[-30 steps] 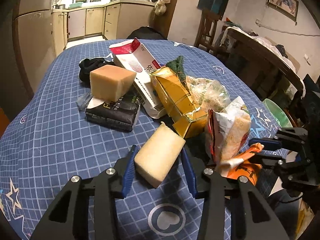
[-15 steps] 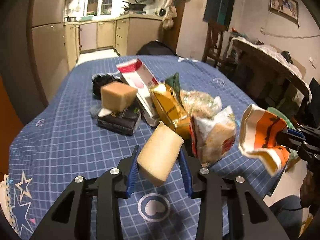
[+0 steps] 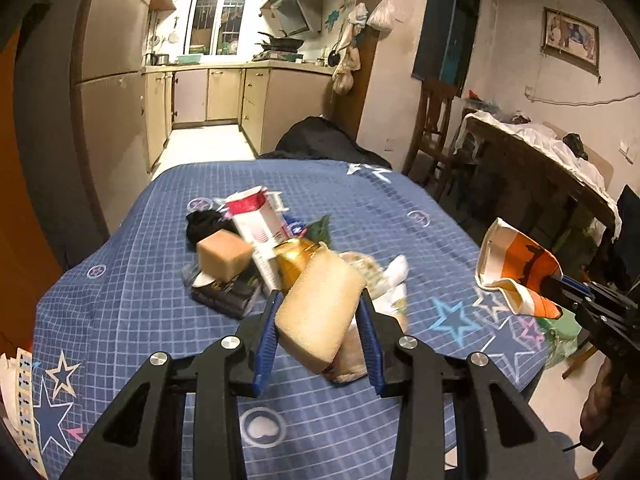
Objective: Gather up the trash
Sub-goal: 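Carry sponge and wrapper to the green bin and open both tools over it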
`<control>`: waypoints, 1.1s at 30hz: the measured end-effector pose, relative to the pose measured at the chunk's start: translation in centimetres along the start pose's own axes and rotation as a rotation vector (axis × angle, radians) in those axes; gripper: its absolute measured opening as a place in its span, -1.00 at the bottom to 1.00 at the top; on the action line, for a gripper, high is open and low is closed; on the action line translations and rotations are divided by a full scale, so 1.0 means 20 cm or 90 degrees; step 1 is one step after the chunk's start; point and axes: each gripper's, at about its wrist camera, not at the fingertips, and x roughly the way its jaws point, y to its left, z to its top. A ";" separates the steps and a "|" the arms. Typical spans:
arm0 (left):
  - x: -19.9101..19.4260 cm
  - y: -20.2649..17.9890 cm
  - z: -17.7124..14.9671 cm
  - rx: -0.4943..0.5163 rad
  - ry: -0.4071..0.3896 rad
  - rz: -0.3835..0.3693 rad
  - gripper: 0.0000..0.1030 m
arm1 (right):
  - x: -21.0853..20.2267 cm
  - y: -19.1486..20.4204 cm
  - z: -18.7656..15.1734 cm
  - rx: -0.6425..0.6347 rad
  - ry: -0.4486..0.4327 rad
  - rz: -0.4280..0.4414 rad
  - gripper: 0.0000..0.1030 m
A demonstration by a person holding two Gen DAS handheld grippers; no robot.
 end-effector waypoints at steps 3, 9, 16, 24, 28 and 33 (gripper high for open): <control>0.00 -0.10 0.04 0.008 -0.005 -0.015 -0.26 | -0.03 -0.06 0.02 0.011 -0.011 -0.021 -0.79; 0.01 -0.34 0.12 0.036 -0.014 -0.055 -0.26 | -0.13 -0.23 0.05 0.039 -0.026 -0.076 -0.79; 0.10 -0.69 0.21 0.061 -0.011 -0.107 -0.26 | -0.28 -0.47 0.05 0.068 -0.038 -0.147 -0.79; 0.22 -1.09 0.31 0.084 0.003 -0.160 -0.26 | -0.42 -0.76 0.04 0.103 -0.035 -0.227 -0.79; 0.28 -1.30 0.33 0.106 0.013 -0.181 -0.26 | -0.48 -0.87 -0.01 0.124 -0.033 -0.254 -0.79; 0.39 -1.54 0.32 0.133 0.036 -0.205 -0.26 | -0.54 -1.01 -0.06 0.147 -0.026 -0.287 -0.79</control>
